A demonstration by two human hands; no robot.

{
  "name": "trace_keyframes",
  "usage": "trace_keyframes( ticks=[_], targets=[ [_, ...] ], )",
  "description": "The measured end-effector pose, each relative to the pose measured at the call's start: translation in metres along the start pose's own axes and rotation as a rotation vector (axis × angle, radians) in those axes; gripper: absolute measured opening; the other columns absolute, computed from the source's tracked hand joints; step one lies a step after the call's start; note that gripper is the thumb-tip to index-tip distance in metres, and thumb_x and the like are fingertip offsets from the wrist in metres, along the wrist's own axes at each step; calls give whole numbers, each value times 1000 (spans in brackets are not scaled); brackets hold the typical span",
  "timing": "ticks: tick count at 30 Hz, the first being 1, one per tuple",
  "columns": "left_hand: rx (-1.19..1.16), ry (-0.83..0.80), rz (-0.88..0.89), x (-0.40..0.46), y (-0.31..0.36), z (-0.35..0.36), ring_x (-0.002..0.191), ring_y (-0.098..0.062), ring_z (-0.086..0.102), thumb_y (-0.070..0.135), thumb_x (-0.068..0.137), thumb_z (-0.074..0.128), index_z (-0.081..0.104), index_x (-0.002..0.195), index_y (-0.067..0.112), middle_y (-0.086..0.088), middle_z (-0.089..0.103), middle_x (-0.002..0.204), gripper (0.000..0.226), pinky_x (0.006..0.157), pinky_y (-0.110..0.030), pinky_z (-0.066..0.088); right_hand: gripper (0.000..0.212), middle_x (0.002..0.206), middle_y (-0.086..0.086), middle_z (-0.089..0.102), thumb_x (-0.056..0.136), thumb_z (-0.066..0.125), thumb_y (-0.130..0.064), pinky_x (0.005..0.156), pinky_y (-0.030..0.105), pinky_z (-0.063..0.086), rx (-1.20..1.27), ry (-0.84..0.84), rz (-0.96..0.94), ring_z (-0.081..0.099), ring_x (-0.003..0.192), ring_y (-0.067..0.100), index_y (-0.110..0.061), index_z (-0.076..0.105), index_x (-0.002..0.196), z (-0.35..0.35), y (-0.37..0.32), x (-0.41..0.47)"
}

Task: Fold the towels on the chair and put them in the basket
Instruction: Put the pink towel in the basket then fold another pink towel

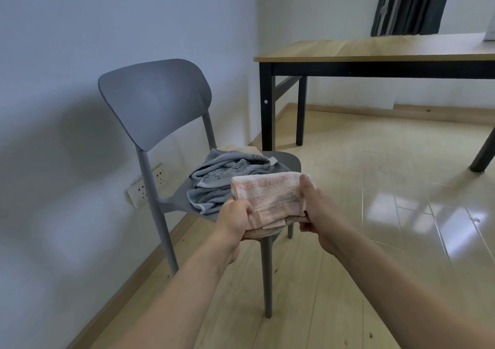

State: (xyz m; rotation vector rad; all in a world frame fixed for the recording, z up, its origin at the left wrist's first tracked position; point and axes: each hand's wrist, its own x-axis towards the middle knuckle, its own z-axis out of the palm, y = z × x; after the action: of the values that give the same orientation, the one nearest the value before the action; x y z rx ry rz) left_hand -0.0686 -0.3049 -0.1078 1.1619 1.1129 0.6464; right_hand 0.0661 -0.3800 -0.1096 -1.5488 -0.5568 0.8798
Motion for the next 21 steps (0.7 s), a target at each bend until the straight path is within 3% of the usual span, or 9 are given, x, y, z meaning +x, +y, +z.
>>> trace_keyframes(
  ticks=[4, 6, 9, 12, 15, 17, 19, 21],
  targets=[
    [-87, 28, 16, -2, 3, 2, 91, -32, 61, 7, 84, 44, 58, 96, 12, -14, 63, 102, 20, 81, -48, 54, 26, 75, 3, 52, 99, 42, -41, 37, 22, 40, 50, 3, -167, 50, 47, 9, -17, 50, 99, -1, 1, 2],
    [-150, 29, 47, -3, 4, 3, 92, -26, 62, 30, 95, 41, 60, 95, 19, -6, 65, 100, 22, 84, -45, 54, 18, 77, 3, 54, 99, 45, -33, 35, 22, 40, 53, -45, -235, 52, 44, 6, -17, 50, 104, -1, -2, 1],
    [-95, 93, 152, 7, -1, 2, 103, -23, 59, 60, 93, 35, 55, 119, 23, -1, 62, 113, 48, 91, -48, 52, 20, 77, 6, 55, 98, 49, -26, 33, 24, 40, 13, -101, -283, 50, 43, 8, -15, 47, 115, -4, -4, 3],
    [71, 201, 342, 12, -3, 1, 94, -10, 52, 47, 101, 31, 45, 112, 26, 10, 53, 101, 28, 87, -36, 45, 25, 78, 9, 60, 97, 53, -23, 39, 26, 46, -39, -99, -173, 55, 48, 14, -10, 49, 118, -8, -5, 6],
    [147, 159, 458, 13, -1, 4, 89, 0, 47, 38, 103, 30, 41, 110, 30, 16, 48, 98, 15, 74, -26, 39, 30, 92, 8, 68, 94, 51, -34, 63, 36, 59, 68, -113, 33, 67, 69, 23, -14, 57, 115, -8, -5, 9],
    [138, 135, 493, 15, -3, 6, 94, -6, 50, 36, 103, 33, 46, 108, 29, 11, 52, 102, 16, 76, -27, 42, 42, 100, 5, 70, 92, 45, -54, 81, 43, 58, 100, -105, 79, 70, 85, 26, -21, 61, 112, -9, -3, 12],
    [82, 88, 464, 18, -7, 9, 101, -14, 53, 40, 102, 35, 49, 101, 37, 6, 55, 107, 14, 87, -36, 48, 56, 103, 5, 70, 87, 43, -67, 84, 41, 56, 33, -27, 79, 69, 90, 26, -20, 61, 110, -9, -3, 15],
    [31, 64, 438, 15, -7, 12, 105, -17, 54, 51, 98, 35, 48, 97, 42, 4, 55, 112, 16, 92, -44, 50, 54, 101, 8, 68, 90, 45, -62, 73, 35, 58, 23, 36, 49, 67, 84, 24, -14, 60, 106, -10, -6, 14]
  ],
)
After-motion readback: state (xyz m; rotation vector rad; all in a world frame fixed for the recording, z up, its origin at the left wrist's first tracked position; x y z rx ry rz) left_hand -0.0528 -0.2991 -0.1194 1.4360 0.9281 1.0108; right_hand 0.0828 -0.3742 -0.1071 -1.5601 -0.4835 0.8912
